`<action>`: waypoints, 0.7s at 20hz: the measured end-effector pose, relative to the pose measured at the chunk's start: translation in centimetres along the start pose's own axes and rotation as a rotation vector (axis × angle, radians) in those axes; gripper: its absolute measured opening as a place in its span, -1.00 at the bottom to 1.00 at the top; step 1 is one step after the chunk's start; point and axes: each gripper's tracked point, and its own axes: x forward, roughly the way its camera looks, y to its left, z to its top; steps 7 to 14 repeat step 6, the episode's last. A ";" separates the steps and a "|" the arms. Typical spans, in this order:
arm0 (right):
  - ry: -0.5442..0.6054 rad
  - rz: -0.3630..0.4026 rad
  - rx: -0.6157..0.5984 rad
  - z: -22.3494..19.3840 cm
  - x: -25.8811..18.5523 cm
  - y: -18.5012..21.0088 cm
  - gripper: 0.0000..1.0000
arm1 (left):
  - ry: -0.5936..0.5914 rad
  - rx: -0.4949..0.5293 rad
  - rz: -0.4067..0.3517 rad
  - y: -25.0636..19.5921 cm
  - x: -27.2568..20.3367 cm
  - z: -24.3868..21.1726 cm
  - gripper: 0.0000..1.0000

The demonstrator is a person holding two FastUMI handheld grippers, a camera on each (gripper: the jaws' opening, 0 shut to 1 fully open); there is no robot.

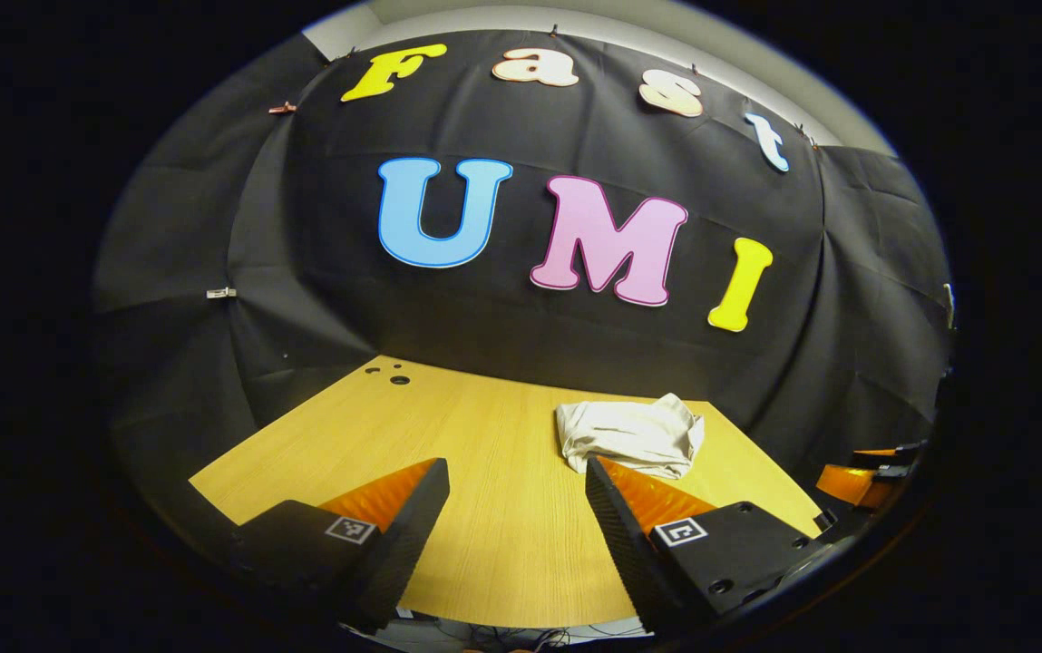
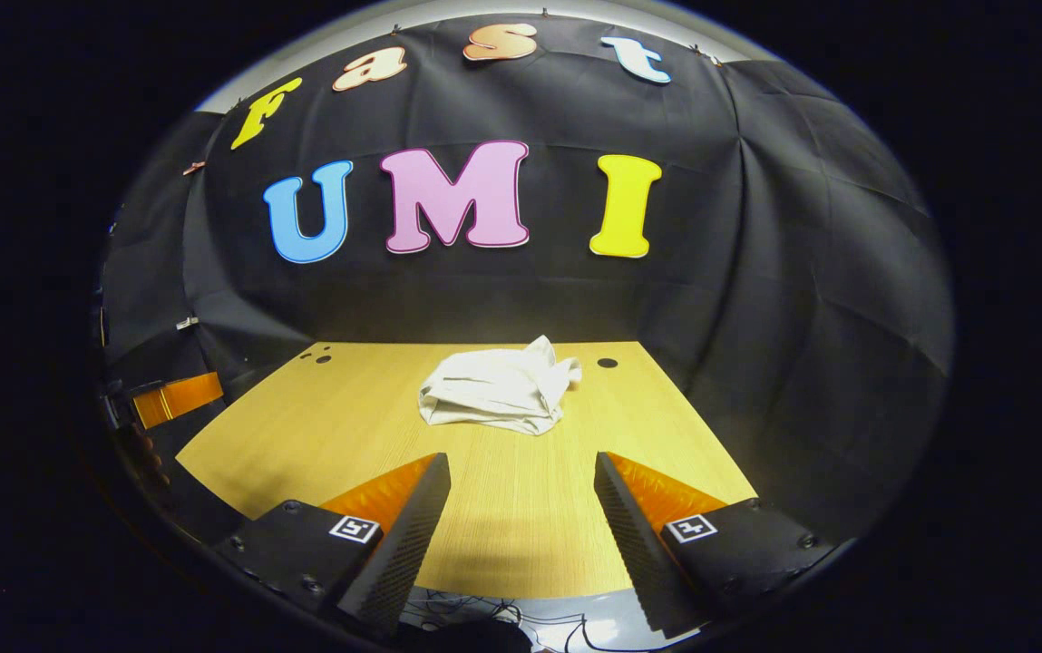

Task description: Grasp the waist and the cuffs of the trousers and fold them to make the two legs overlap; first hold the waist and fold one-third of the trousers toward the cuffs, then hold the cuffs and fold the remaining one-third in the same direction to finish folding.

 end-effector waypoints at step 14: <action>0.015 -0.014 0.027 -1.5 -1.4 0.8 0.96 | 0.051 0.016 -0.046 -1.0 -0.7 -1.8 0.92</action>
